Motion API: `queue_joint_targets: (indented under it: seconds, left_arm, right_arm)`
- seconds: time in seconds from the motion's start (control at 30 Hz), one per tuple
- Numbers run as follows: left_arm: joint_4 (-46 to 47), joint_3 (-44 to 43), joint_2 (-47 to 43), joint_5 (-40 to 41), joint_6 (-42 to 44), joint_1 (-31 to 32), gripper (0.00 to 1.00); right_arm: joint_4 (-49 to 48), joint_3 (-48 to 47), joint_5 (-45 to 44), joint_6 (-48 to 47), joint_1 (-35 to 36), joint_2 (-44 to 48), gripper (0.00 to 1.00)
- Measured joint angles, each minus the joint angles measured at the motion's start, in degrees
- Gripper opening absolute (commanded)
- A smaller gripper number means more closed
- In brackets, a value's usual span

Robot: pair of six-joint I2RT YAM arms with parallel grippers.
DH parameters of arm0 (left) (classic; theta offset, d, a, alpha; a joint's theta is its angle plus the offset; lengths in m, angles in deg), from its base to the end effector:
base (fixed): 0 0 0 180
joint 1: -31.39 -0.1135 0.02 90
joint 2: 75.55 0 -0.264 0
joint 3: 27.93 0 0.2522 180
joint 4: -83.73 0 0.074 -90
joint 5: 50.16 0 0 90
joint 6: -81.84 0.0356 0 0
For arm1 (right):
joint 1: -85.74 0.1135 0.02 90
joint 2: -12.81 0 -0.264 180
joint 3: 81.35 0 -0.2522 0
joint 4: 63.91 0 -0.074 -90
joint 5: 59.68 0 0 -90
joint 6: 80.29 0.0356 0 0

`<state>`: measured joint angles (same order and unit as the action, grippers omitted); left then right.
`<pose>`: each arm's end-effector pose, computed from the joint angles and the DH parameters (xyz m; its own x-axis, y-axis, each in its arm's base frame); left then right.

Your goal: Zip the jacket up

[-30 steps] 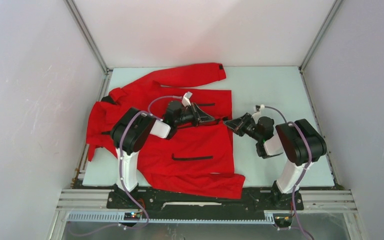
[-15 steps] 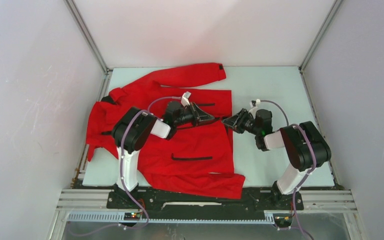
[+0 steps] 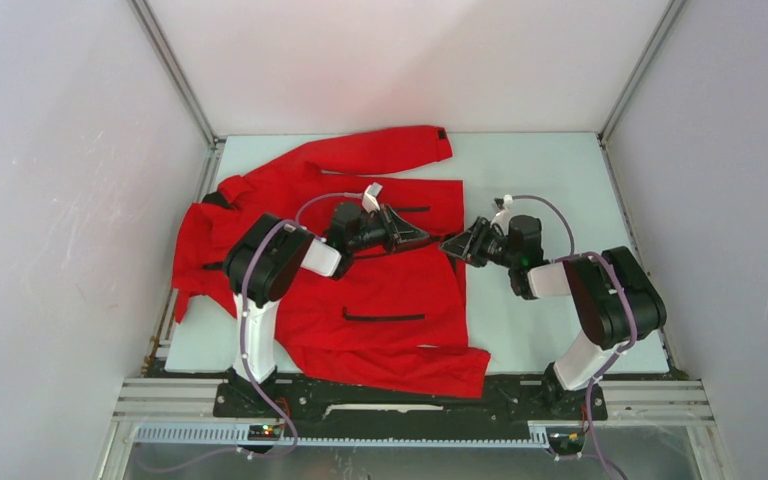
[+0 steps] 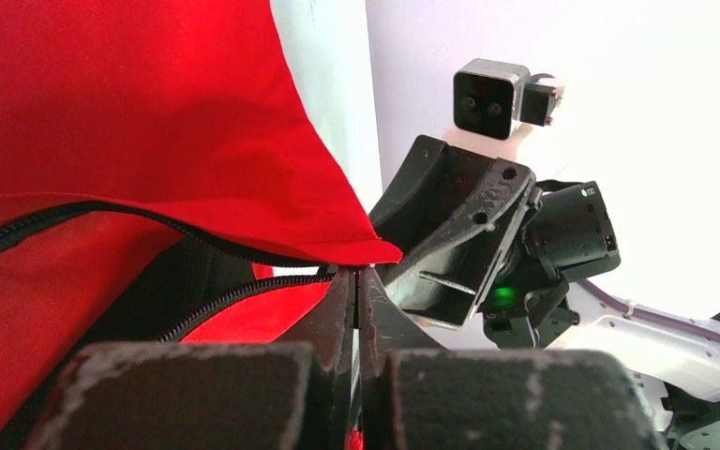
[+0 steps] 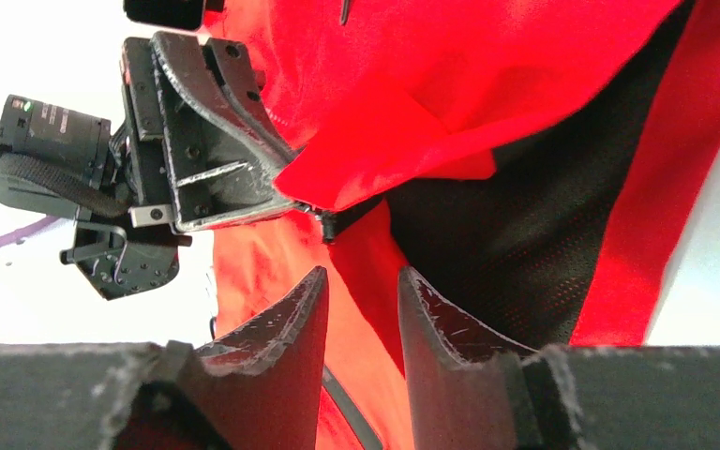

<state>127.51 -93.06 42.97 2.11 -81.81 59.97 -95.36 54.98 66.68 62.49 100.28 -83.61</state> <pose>0.3384 -0.2091 0.1260 -0.9127 -0.3670 -0.1795 0.1150 0.1909 -0.9749 0.2830 0.0952 0.1378 -0.7994 0.4552 -0.3921 -0.1657 0.4603 0.8722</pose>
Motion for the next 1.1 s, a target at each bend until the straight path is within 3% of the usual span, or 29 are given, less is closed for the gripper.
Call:
queue_joint_targets:
  seconds: [0.27, 0.53, 0.77, 1.1]
  left_arm:
    - [0.02, 0.00, 0.00, -0.15, -0.02, -0.09, 0.00]
    - [0.13, 0.00, 0.00, -0.42, -0.09, -0.11, 0.00]
    - [0.26, 0.00, 0.00, -0.42, -0.39, -0.17, 0.00]
    - [0.26, 0.00, 0.00, -0.57, -0.57, -0.26, 0.00]
  right_arm:
    - [0.28, -1.05, 0.98, -2.49, 0.94, 0.96, 0.41]
    - [2.40, -2.58, 1.07, -3.82, 1.09, 0.96, 0.20]
    - [4.42, -4.76, 0.96, -4.81, 1.42, 0.81, 0.27]
    - [7.39, -6.03, 0.68, -6.03, 2.19, 0.33, 0.25]
